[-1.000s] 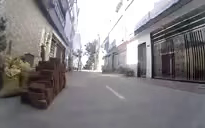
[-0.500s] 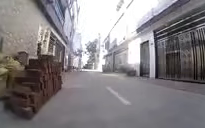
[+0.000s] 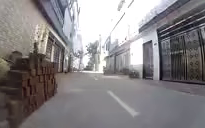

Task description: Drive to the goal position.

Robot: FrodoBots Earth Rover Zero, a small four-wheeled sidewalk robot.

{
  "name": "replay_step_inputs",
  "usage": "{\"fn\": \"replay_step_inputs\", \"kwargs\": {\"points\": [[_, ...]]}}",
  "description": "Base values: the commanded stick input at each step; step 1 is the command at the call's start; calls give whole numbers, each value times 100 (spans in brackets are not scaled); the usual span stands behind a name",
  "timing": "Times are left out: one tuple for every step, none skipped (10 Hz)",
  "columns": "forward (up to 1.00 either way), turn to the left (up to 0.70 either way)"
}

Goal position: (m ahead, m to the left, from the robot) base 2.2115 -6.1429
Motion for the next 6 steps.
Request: {"fn": "replay_step_inputs", "kwargs": {"points": [[100, 0], [100, 3], [100, 27], [100, 27], [100, 27], [100, 27]]}}
